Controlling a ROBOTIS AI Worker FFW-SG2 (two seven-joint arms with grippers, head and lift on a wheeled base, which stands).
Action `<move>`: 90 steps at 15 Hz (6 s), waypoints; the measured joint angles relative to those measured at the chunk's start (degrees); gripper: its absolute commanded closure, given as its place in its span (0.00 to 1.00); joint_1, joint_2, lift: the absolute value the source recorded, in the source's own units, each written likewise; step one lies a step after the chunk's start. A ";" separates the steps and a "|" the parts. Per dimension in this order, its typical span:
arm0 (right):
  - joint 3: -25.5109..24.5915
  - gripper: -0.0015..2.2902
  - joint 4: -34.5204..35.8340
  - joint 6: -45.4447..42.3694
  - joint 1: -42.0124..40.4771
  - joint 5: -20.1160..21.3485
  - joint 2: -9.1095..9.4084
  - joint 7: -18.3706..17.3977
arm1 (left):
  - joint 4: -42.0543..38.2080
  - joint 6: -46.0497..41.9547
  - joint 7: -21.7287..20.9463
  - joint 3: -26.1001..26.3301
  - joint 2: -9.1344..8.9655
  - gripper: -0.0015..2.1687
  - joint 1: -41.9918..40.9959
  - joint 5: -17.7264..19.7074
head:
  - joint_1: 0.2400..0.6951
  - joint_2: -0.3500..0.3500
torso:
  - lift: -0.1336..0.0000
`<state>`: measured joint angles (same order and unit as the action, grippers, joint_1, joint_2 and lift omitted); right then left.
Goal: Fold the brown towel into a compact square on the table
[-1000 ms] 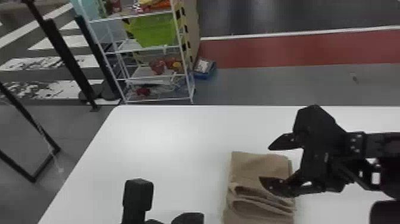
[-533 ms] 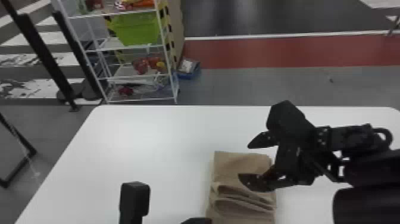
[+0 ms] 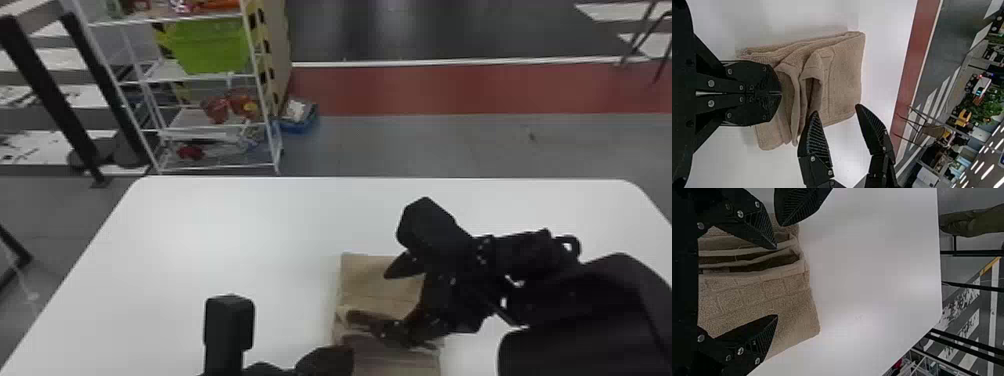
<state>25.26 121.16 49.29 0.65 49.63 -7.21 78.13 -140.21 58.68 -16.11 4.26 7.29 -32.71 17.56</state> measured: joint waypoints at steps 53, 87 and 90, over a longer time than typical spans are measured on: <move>6.92 0.59 7.55 -0.09 -2.33 -0.40 -10.22 0.00 | 2.93 6.65 2.86 3.66 0.00 0.93 2.91 -1.93 | 1.00 0.61 | 0.08; 8.67 0.39 -0.95 0.01 -1.09 3.35 -6.76 0.00 | 3.39 6.64 2.40 3.38 0.03 0.93 2.85 -2.18 | 1.00 0.62 | 0.08; 7.33 0.39 0.49 0.96 -1.20 3.10 -7.10 0.00 | 3.03 7.31 2.52 3.33 0.09 0.93 2.71 -2.26 | 1.00 0.60 | 0.08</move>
<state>32.58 121.65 50.25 -0.54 52.72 -14.30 78.13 -137.18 65.99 -13.59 7.59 7.38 -30.00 15.30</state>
